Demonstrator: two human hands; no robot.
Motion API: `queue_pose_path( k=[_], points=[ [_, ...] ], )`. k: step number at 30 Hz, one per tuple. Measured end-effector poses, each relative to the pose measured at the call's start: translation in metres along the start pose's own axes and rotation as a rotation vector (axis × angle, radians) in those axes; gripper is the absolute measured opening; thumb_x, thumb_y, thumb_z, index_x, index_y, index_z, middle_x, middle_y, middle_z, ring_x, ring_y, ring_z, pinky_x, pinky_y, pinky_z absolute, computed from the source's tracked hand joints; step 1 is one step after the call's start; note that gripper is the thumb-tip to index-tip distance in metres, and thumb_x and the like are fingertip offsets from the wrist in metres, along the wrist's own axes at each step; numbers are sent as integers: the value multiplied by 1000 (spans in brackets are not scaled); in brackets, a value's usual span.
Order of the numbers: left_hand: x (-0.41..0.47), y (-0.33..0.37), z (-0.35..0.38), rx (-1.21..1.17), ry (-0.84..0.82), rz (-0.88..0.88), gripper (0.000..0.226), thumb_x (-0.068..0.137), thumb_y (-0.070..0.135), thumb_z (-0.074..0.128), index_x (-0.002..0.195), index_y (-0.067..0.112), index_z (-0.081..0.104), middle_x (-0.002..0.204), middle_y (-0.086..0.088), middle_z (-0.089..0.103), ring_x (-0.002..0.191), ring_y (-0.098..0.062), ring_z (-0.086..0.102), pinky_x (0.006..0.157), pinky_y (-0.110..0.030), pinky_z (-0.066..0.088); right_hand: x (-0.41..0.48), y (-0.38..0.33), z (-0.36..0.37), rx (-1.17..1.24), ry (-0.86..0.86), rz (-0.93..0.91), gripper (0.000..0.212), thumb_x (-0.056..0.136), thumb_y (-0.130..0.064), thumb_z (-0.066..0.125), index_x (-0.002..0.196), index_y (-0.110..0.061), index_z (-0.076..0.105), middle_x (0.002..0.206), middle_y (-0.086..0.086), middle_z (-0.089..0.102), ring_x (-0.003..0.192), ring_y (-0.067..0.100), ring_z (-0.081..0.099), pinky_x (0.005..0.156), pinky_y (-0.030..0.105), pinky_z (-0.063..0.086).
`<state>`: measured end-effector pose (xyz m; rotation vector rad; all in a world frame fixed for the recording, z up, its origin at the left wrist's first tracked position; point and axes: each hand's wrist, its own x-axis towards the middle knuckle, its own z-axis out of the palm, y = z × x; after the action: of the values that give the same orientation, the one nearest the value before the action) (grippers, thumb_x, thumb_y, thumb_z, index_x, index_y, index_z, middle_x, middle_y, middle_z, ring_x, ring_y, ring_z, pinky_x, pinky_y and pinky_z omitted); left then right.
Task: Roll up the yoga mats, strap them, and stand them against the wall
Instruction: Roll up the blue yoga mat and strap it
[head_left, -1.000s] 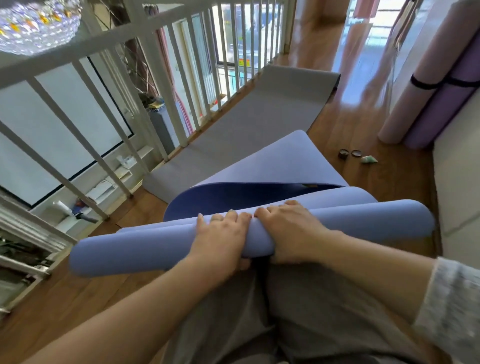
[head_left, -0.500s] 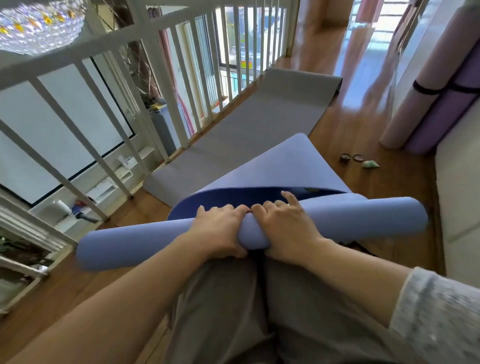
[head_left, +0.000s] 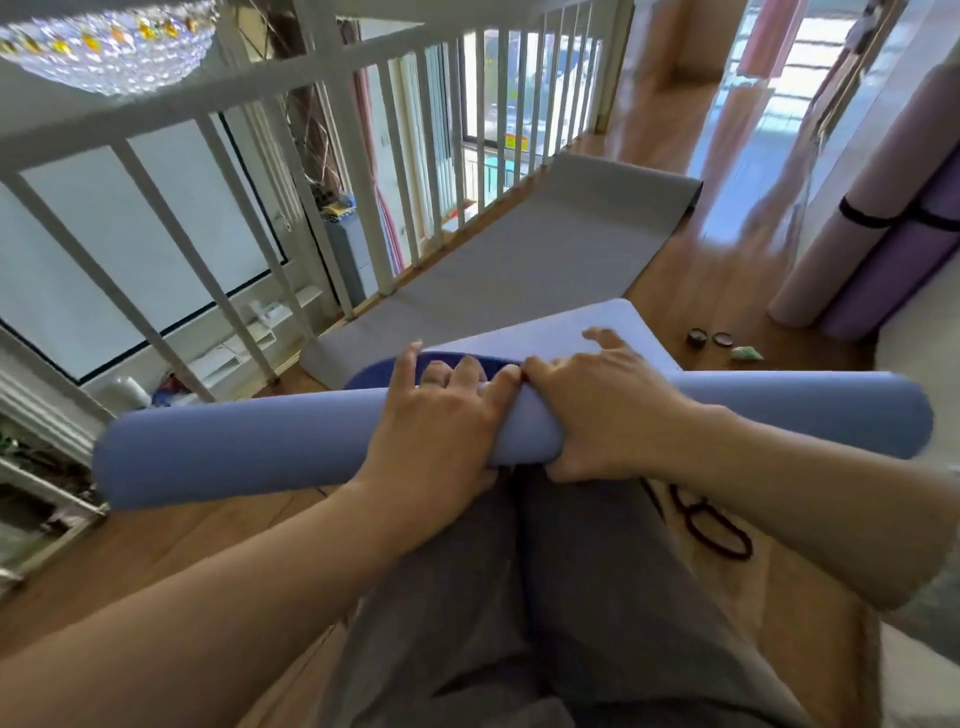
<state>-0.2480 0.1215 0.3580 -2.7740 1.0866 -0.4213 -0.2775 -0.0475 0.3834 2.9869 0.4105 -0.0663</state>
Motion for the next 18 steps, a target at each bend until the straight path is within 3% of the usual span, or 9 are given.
queue_pose_path(
  k=[3, 6, 7, 8, 10, 12, 15, 18],
  points=[
    [-29, 19, 15, -34, -124, 64, 70, 83, 41, 59, 145, 22, 32, 122, -6, 55, 108, -29, 56, 114, -50, 15, -24, -21, 27, 64, -91, 6, 60, 71, -51, 65, 121, -24, 45, 112, -7, 63, 104, 16, 60, 115, 44, 19],
    [-47, 31, 42, -64, -170, 93, 70, 57, 34, 79, 123, 15, 61, 90, -10, 66, 75, -30, 64, 98, -51, 43, -35, -37, 61, 109, -166, 9, 61, 71, -48, 66, 122, -23, 45, 117, -3, 61, 109, 18, 58, 114, 42, 16],
    [-47, 32, 44, -81, -153, 93, 69, 55, 33, 81, 119, 15, 63, 86, -10, 67, 72, -30, 64, 94, -50, 47, -35, -38, 64, 115, -161, 14, 61, 70, -48, 66, 122, -23, 45, 117, -3, 61, 109, 19, 57, 114, 41, 15],
    [-46, 33, 43, -99, -187, 84, 69, 61, 33, 78, 125, 16, 59, 92, -11, 66, 78, -31, 64, 97, -50, 44, -35, -36, 64, 127, -157, 25, 62, 70, -49, 66, 122, -23, 45, 118, -3, 61, 110, 18, 57, 115, 41, 14],
    [-42, 34, 38, -86, -262, 70, 71, 82, 36, 62, 144, 20, 33, 120, -11, 55, 107, -31, 56, 111, -48, 25, -38, -32, 61, 143, -137, 27, 63, 73, -50, 65, 126, -23, 43, 120, -3, 59, 113, 18, 55, 117, 45, 10],
    [-35, 28, 36, -95, -307, 67, 78, 83, 42, 60, 147, 23, 19, 129, -8, 46, 117, -29, 47, 111, -42, 22, -43, -34, 61, 81, -66, 29, 67, 75, -49, 63, 132, -21, 41, 120, -2, 58, 113, 21, 54, 117, 54, 4],
    [-20, 21, 34, -176, -409, 102, 80, 74, 49, 68, 138, 25, 28, 126, -4, 50, 114, -26, 51, 101, -38, 35, -53, -43, 75, -39, 119, 73, 81, 56, -47, 79, 127, -13, 56, 106, 5, 67, 96, 27, 64, 107, 68, 21],
    [-6, 9, 35, -281, -532, 128, 82, 68, 51, 74, 135, 27, 33, 124, -1, 54, 112, -23, 53, 97, -37, 41, -47, -43, 89, -18, 173, 108, 83, 46, -36, 87, 122, -12, 61, 98, 7, 68, 87, 28, 66, 102, 68, 29]
  ],
)
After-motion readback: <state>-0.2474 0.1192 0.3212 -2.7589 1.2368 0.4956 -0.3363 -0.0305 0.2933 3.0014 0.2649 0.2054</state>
